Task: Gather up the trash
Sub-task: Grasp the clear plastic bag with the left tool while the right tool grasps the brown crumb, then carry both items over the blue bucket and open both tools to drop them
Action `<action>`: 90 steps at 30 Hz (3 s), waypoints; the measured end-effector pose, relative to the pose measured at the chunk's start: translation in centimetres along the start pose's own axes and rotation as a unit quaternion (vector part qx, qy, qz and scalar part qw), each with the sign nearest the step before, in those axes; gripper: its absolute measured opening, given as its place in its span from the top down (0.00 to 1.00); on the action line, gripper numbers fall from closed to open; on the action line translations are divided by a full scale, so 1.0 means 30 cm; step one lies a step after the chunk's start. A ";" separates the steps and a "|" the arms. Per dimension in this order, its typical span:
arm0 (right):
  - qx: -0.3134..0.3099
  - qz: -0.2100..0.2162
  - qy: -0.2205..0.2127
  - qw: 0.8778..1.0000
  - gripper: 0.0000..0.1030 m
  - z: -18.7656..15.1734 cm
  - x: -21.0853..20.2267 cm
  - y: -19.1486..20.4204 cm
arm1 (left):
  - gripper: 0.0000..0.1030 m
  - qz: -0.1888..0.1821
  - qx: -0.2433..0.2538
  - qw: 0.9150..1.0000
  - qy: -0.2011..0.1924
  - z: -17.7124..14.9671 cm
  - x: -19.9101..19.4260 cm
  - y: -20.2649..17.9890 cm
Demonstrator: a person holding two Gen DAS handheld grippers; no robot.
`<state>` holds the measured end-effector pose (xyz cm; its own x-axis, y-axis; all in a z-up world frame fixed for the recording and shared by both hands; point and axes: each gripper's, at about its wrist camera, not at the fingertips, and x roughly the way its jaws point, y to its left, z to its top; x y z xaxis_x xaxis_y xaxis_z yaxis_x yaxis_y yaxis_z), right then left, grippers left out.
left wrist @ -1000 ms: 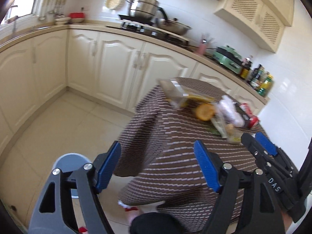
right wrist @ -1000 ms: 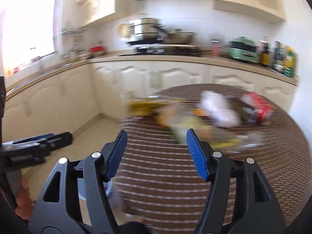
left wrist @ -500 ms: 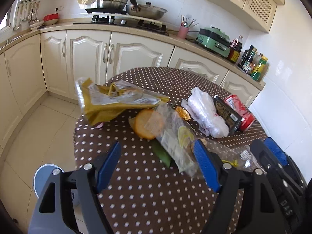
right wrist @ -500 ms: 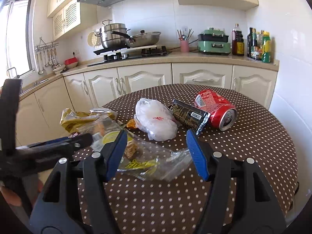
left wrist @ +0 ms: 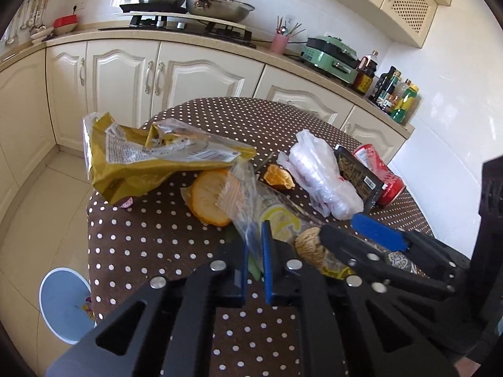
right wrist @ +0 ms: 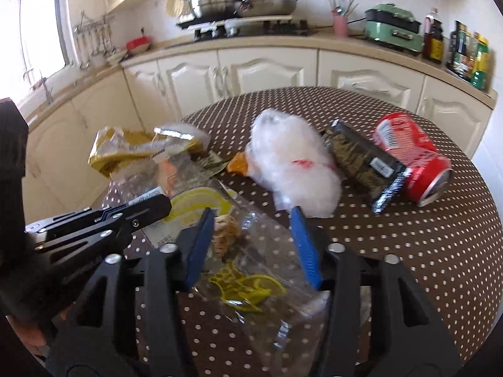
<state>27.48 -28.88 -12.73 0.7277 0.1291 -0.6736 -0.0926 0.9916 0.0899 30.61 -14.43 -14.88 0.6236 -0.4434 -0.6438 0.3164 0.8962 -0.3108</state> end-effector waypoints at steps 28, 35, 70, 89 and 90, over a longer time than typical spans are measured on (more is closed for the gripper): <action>-0.102 0.033 0.081 0.991 0.69 -0.063 0.022 0.176 | 1.00 -0.015 0.012 1.000 -0.008 -0.106 -0.126 0.058; -0.098 0.029 0.049 0.994 0.75 -0.068 -0.037 0.202 | 1.00 -0.031 0.017 0.999 -0.031 -0.110 -0.203 0.049; -0.133 0.216 0.141 0.957 0.75 -0.281 0.595 1.226 | 0.99 0.241 -0.229 0.943 0.019 -0.476 -0.364 1.308; -0.113 0.187 0.207 0.954 0.75 -0.411 0.950 1.300 | 0.52 0.255 -0.262 0.927 0.080 -0.567 -0.104 1.572; -0.113 0.187 0.209 0.953 0.75 -0.414 0.958 1.304 | 0.52 0.258 -0.262 0.926 0.082 -0.575 -0.100 1.573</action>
<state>36.34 13.66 -37.67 0.2862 0.4163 -0.8630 -0.4713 0.8453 0.2515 31.33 29.38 -39.67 0.4645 0.0132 -0.8855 -0.4105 0.8892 -0.2020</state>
